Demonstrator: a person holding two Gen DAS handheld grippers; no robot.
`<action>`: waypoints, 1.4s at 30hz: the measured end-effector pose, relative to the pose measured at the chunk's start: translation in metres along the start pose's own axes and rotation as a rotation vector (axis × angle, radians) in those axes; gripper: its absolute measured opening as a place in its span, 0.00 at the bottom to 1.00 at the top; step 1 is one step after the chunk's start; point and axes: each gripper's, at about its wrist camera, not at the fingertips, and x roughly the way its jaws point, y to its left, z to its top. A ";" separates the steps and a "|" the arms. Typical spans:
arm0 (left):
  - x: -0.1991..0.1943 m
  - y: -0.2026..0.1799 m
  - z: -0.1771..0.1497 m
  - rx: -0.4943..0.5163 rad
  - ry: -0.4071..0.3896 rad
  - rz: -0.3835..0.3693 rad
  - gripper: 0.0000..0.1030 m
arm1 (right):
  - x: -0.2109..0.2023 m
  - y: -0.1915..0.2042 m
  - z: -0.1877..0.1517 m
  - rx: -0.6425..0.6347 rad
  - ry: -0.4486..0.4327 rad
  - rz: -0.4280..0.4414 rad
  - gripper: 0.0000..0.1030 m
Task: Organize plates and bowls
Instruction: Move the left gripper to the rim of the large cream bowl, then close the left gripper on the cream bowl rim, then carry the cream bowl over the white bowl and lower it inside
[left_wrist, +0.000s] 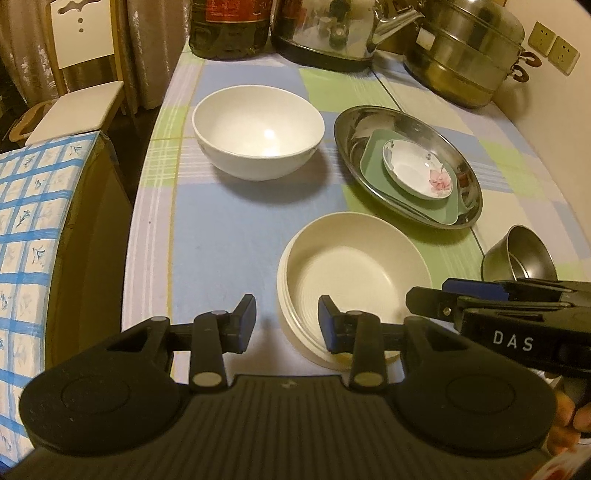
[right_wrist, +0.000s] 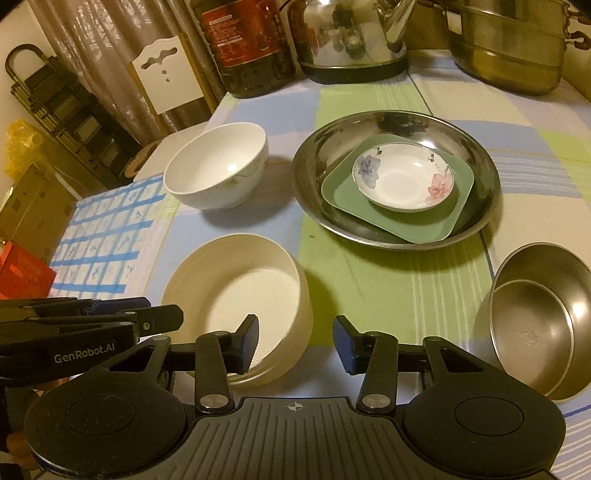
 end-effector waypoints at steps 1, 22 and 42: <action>0.001 0.000 0.001 0.004 0.001 -0.002 0.32 | 0.001 0.000 0.000 0.001 0.001 -0.002 0.41; 0.018 -0.005 0.003 0.048 0.031 -0.009 0.16 | 0.016 -0.001 0.006 -0.015 0.015 0.007 0.15; -0.029 0.004 0.034 0.006 -0.084 -0.021 0.15 | -0.012 0.013 0.047 -0.026 -0.038 0.055 0.13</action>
